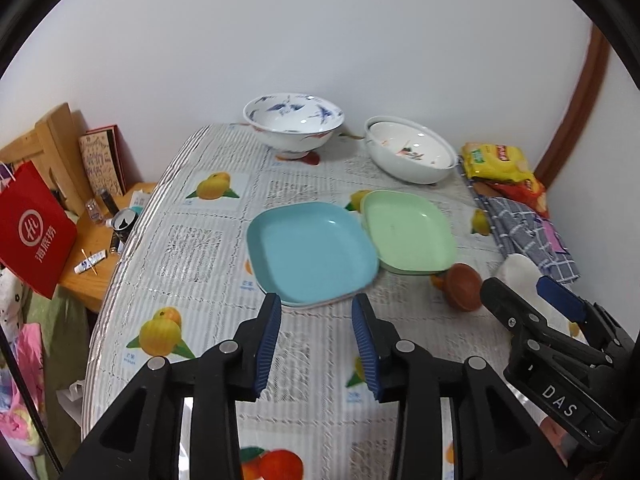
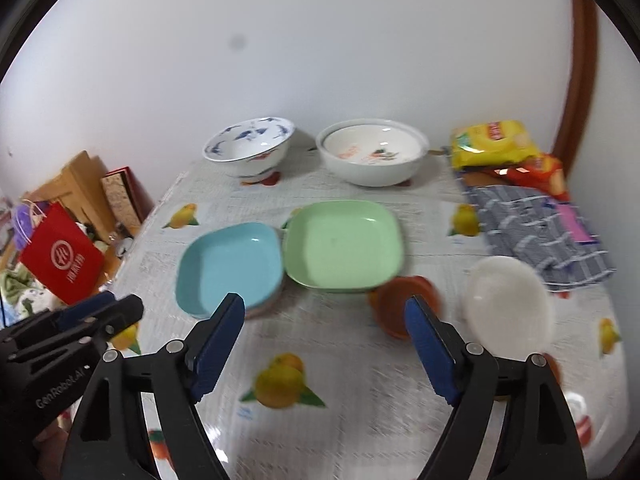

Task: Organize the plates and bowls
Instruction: 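Move both tools to the rim of the green plate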

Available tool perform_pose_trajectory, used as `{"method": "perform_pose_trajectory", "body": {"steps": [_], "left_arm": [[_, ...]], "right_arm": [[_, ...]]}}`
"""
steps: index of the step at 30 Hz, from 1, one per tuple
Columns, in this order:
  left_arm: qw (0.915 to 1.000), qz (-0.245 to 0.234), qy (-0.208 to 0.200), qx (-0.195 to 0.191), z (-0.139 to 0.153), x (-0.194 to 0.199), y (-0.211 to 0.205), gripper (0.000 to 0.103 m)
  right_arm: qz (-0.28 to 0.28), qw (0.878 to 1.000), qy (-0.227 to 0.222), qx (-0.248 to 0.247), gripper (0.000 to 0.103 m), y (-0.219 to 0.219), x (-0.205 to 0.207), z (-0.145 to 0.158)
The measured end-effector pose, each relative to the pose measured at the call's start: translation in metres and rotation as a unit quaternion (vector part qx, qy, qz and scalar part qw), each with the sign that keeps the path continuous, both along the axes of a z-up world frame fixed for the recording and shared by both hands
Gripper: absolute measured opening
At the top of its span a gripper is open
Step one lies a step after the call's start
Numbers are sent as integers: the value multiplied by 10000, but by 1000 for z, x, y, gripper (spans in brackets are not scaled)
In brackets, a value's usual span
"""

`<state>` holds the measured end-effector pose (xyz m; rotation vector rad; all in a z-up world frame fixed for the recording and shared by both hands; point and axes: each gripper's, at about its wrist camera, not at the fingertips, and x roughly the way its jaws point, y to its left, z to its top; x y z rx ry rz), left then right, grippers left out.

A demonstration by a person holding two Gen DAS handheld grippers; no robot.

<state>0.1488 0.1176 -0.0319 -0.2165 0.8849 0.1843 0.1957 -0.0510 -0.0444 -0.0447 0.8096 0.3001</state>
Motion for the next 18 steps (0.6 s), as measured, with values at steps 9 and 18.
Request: {"method": "perform_pose_trajectory", "body": {"steps": [9,18], "left_arm": [[9993,-182,-261,173,23,-20,-31,42],[9993,-170,-282,192,24,6,-36,42]], "right_arm": [[-196,9995,-248,59,83,-45,-33,13],[-396,9987,-235,209,83,-70,-14,13]]}}
